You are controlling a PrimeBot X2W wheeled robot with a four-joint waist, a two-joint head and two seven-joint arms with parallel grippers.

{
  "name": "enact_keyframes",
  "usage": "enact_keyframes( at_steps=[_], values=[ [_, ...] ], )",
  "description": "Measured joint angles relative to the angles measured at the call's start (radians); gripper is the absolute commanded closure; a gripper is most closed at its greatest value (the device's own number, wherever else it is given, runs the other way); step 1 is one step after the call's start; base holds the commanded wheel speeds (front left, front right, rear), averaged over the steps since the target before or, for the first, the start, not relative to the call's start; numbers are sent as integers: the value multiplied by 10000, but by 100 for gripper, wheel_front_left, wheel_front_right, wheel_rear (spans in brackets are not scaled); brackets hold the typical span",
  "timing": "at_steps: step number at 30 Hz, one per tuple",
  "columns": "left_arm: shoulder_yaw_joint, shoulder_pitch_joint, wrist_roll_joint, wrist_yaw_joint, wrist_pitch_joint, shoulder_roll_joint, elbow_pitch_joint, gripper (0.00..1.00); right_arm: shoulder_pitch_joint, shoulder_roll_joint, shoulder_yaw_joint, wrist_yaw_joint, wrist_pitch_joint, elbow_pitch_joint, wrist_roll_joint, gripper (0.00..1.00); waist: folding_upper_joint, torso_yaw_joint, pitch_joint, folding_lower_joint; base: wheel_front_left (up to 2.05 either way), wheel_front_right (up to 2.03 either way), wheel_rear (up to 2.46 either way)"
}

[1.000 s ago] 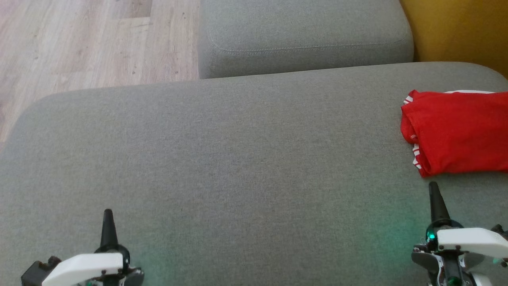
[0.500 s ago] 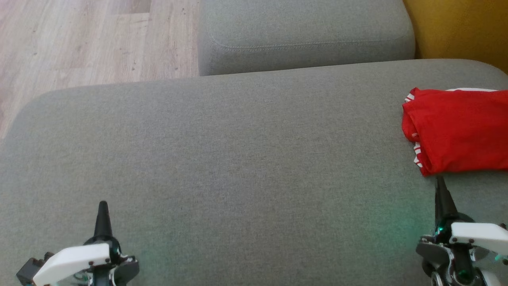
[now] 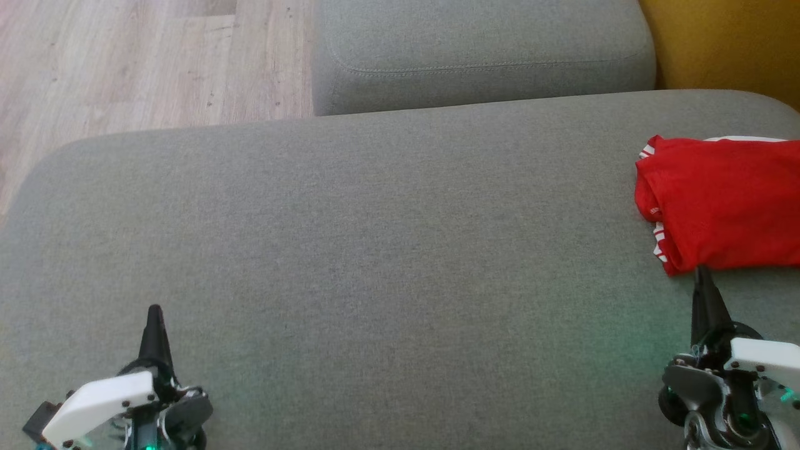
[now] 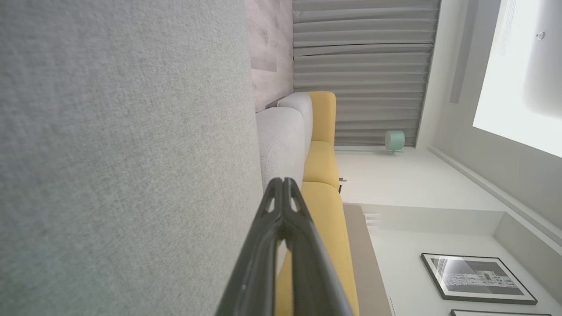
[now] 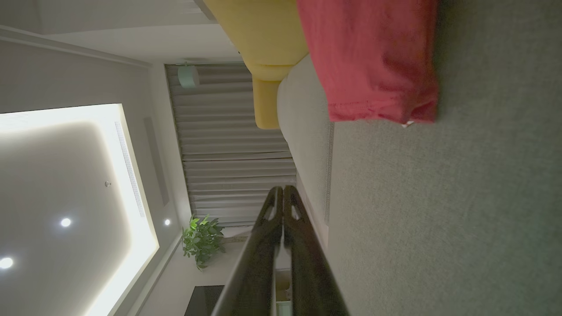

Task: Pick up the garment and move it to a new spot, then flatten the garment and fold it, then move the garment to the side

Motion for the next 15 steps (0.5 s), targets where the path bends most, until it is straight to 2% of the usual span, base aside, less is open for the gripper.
enact_keyframes(
  at_steps=[15],
  values=[
    [58,-22,2,0,10,-15,0,100,0,2,-58,0,17,0,0,100,0,0,-1,0,0,0,0]
  ],
)
